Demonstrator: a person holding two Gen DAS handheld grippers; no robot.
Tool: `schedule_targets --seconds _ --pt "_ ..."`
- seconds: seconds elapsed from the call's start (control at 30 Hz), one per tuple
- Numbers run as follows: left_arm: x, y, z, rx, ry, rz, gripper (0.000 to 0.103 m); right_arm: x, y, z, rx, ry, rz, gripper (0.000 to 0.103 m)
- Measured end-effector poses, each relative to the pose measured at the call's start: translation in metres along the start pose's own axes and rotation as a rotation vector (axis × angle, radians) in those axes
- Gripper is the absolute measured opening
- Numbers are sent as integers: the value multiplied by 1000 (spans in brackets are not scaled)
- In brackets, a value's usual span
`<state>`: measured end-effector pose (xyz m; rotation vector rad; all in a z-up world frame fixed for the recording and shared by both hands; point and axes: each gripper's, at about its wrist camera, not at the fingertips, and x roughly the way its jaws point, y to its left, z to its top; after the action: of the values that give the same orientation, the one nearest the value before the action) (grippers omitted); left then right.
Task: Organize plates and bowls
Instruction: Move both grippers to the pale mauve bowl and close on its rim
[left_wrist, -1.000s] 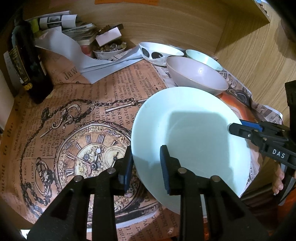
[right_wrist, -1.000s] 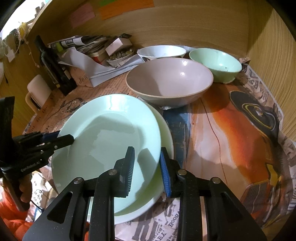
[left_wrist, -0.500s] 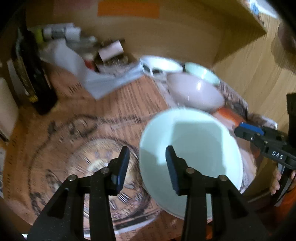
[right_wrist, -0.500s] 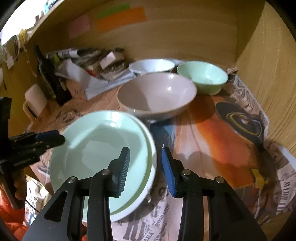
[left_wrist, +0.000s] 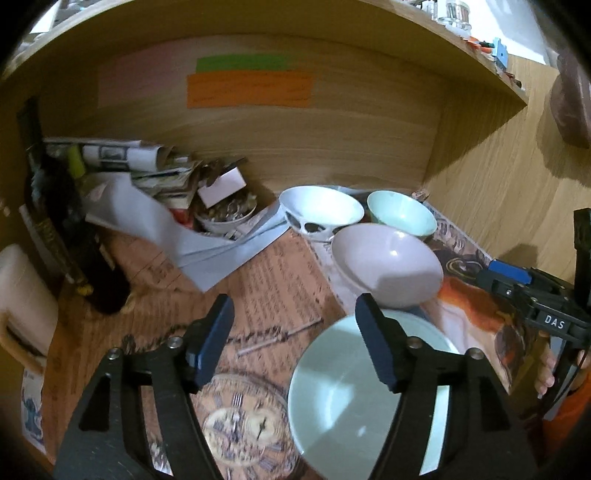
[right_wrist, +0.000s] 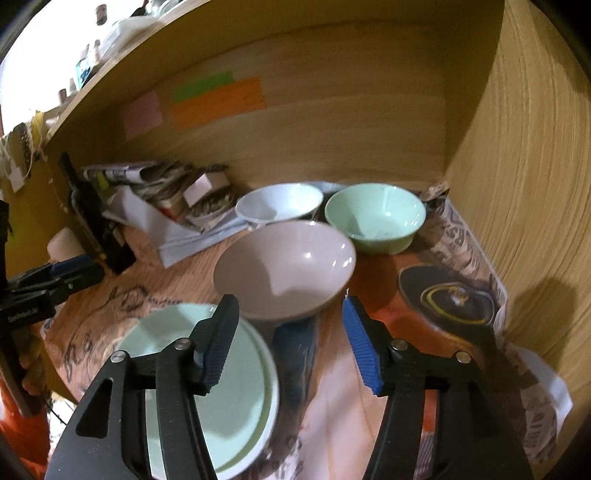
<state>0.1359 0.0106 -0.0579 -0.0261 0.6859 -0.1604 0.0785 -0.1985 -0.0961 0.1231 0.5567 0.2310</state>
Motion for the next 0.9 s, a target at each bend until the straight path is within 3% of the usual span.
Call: schedule_targets --seconds 0.13,0.53,0.9 --pt "21 -2 13 10 31 -30 69 4 -8 9 19 -23 -14 65" --pt "103 -22 36 60 187 -71 69 46 -35 23 68 28 -31 66" --pt "152 -31 42 89 294 -119 69 83 -46 23 113 109 -16 66"
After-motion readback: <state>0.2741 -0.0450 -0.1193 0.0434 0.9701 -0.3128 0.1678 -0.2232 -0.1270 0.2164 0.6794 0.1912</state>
